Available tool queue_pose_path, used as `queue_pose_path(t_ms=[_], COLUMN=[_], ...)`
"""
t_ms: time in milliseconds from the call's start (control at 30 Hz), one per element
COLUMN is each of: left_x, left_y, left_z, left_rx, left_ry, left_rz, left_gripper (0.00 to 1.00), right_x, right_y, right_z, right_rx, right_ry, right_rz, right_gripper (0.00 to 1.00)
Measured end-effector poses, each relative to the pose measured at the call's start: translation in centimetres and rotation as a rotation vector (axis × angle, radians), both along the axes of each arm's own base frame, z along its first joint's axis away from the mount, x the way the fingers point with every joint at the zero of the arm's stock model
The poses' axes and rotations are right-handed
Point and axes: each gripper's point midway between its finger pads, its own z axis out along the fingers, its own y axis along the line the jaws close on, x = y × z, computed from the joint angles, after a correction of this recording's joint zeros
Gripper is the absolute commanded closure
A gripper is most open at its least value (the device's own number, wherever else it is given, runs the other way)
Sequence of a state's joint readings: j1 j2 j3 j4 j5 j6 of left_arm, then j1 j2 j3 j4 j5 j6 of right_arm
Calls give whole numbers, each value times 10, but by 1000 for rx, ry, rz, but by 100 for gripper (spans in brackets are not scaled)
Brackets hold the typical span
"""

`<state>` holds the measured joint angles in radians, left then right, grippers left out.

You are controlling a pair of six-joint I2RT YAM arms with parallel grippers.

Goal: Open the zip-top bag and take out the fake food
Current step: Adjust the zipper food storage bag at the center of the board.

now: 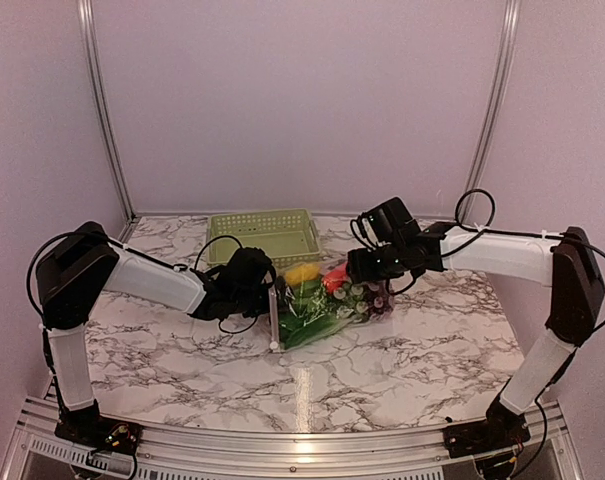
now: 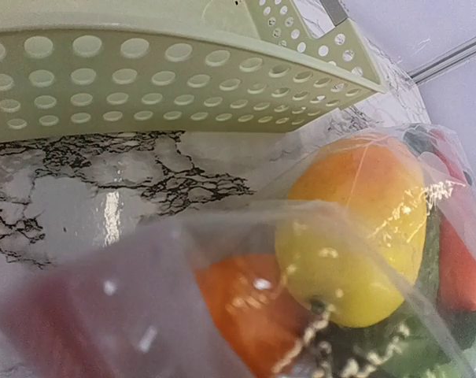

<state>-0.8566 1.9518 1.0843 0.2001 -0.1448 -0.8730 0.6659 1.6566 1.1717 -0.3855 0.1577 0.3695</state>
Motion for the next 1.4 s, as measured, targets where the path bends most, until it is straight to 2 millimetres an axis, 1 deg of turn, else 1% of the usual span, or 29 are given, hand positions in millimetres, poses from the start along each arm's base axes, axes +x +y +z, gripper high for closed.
queue_pose_path(t_ms=[133, 200, 267, 300, 367, 433, 467, 567, 600, 667, 733, 900, 1000, 1167, 1233, 1333, 1400], left_x=[1, 1, 1, 1, 1, 1, 1, 0, 0, -1, -3, -7, -10, -10, -7, -4, -2], left_y=[2, 3, 4, 4, 4, 5, 5, 5, 6, 7, 8, 6, 3, -7, -14, -21, -25], left_z=[-1, -1, -2, -2, -2, -2, -2, -2, -2, -2, -2, -2, -2, -1, -1, -2, -4], left_rx=[13, 15, 18, 19, 18, 19, 19, 21, 23, 28, 31, 30, 25, 5, 2, 6, 17], left_ry=[-7, -7, -8, -8, -9, -9, -9, -11, -11, -13, -15, -8, 0, 11, 17, 22, 27], left_rz=[8, 9, 12, 13, 13, 12, 11, 10, 8, 4, 1, -28, -56, -87, -98, -107, -110], left_gripper=[39, 39, 39, 39, 39, 39, 39, 39, 39, 38, 37, 35, 34, 33, 31, 29, 26], right_x=[23, 40, 54, 60, 67, 70, 71, 68, 67, 65, 58, 26, 12, 10, 11, 14, 15], right_y=[6, 14, 24, 28, 35, 38, 39, 36, 35, 32, 26, 21, 21, 20, 20, 20, 20], right_z=[30, 47, 55, 55, 47, 29, 17, -16, -21, -20, -19, -14, -14, -15, -17, -18, -19], right_rx=[31, 52, 63, 62, 53, 28, 10, -45, -49, -51, -52, -46, -40, -21, -17, -11, -8], right_ry=[-67, -110, -140, -147, -143, -121, -102, -45, -41, -46, -52, -39, -28, -20, -18, -19, -21], right_rz=[6, 17, 31, 40, 58, 70, 76, 88, 84, 81, 75, 75, 71, 49, 42, 31, 28], right_gripper=[34, 35, 36, 37, 37, 38, 38, 39, 39, 39, 39, 38, 39, 39, 39, 39, 38])
